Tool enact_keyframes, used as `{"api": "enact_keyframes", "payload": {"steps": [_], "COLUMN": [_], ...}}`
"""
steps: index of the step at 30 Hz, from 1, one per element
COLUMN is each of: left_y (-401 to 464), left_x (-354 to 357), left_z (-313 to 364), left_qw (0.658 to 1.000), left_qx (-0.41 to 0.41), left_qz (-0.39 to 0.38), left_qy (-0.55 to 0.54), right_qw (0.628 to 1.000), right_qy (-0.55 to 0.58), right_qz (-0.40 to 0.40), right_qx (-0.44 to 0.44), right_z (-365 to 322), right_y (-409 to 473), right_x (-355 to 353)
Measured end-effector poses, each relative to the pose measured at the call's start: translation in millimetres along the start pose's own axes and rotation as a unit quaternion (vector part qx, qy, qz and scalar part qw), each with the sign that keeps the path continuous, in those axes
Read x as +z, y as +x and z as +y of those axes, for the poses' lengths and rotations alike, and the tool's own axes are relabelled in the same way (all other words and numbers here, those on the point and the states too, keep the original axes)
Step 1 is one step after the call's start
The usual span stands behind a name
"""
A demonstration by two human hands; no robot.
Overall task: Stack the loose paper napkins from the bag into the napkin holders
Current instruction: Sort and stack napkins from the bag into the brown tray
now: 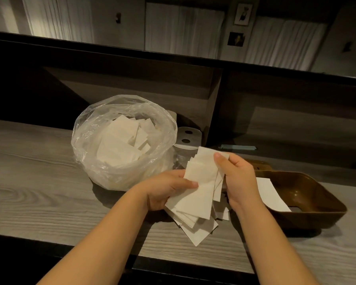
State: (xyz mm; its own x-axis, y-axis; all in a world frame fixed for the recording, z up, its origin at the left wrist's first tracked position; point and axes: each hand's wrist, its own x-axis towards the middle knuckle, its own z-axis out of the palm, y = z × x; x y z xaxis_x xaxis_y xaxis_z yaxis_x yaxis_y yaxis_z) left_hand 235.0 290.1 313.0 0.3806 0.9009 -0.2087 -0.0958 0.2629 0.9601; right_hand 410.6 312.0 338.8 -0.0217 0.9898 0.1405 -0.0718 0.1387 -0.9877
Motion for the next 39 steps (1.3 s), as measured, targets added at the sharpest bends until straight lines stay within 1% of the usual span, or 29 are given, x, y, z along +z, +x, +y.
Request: {"api": "enact_keyframes", "payload": {"steps": [2, 4, 6, 7, 9, 10, 12, 14, 15, 17, 18, 19, 20, 22, 23, 24, 26, 27, 28, 29, 31, 32, 33, 35, 39], "left_y": [0, 1, 4, 4, 6, 7, 8, 8, 7, 7, 9, 10, 13, 16, 15, 15, 17, 17, 17, 17, 17, 18, 18, 20, 19], "left_x": [1, 1, 2, 4, 9, 11, 17, 20, 21, 21, 20, 18, 14, 10, 10, 10, 8, 8, 8, 8, 6, 6, 5, 3, 3], "left_z": [1, 2, 1, 1, 0, 0, 1, 4, 5, 4, 1, -2, -4, -8, -8, -9, -10, -10, -10, -11, -11, -11, -11, -10, -8], "left_qw": [1.000, 0.998, 0.994, 0.993, 0.990, 0.989, 0.987, 0.987, 0.989, 0.991, 0.987, 0.976, 0.953, 0.885, 0.857, 0.841, 0.824, 0.819, 0.814, 0.807, 0.801, 0.802, 0.804, 0.810, 0.819], "left_qx": [0.011, 0.026, 0.042, 0.050, 0.063, 0.070, 0.070, 0.045, 0.040, 0.077, 0.110, 0.149, 0.193, 0.277, 0.303, 0.319, 0.334, 0.334, 0.333, 0.332, 0.332, 0.330, 0.328, 0.325, 0.330], "left_qz": [0.018, 0.051, 0.082, 0.094, 0.112, 0.115, 0.108, 0.091, 0.081, 0.082, 0.110, 0.159, 0.217, 0.296, 0.320, 0.333, 0.342, 0.342, 0.346, 0.352, 0.360, 0.360, 0.361, 0.364, 0.363], "left_qy": [-0.015, -0.035, -0.052, -0.057, -0.063, -0.067, -0.092, -0.121, -0.116, -0.074, -0.042, 0.010, 0.087, 0.230, 0.266, 0.284, 0.305, 0.316, 0.328, 0.338, 0.345, 0.344, 0.340, 0.324, 0.298], "right_qw": [0.995, 0.985, 0.978, 0.979, 0.989, 0.995, 0.997, 0.980, 0.971, 0.961, 0.960, 0.960, 0.957, 0.932, 0.915, 0.903, 0.890, 0.876, 0.851, 0.818, 0.758, 0.741, 0.734, 0.736, 0.782], "right_qy": [-0.006, 0.024, 0.072, 0.098, 0.103, 0.070, -0.057, -0.182, -0.221, -0.255, -0.255, -0.257, -0.272, -0.354, -0.395, -0.419, -0.434, -0.453, -0.491, -0.539, -0.620, -0.643, -0.652, -0.651, -0.592], "right_qz": [0.044, 0.095, 0.130, 0.127, 0.082, 0.055, 0.016, -0.004, -0.007, 0.003, 0.012, 0.016, 0.011, -0.029, -0.051, -0.071, -0.117, -0.147, -0.175, -0.193, -0.191, -0.181, -0.174, -0.175, -0.195], "right_qx": [-0.086, -0.145, -0.145, -0.124, -0.068, -0.052, -0.058, -0.079, -0.086, -0.107, -0.114, -0.112, -0.102, -0.072, -0.066, -0.069, -0.077, -0.074, -0.068, -0.063, -0.066, -0.072, -0.075, -0.060, 0.019], "right_z": [-2, -6, -11, -14, -14, -12, -4, 8, 13, 18, 19, 19, 18, 17, 16, 16, 14, 14, 14, 15, 19, 22, 24, 26, 17], "right_y": [-1, -4, -6, -7, -6, -6, -4, -1, 1, 5, 7, 9, 10, 9, 6, 2, -6, -10, -14, -16, -19, -19, -18, -14, -5], "right_x": [-5, -8, -10, -10, -10, -7, 2, 14, 18, 21, 18, 14, 8, -1, -3, -3, 2, 6, 11, 15, 22, 24, 26, 25, 11]}}
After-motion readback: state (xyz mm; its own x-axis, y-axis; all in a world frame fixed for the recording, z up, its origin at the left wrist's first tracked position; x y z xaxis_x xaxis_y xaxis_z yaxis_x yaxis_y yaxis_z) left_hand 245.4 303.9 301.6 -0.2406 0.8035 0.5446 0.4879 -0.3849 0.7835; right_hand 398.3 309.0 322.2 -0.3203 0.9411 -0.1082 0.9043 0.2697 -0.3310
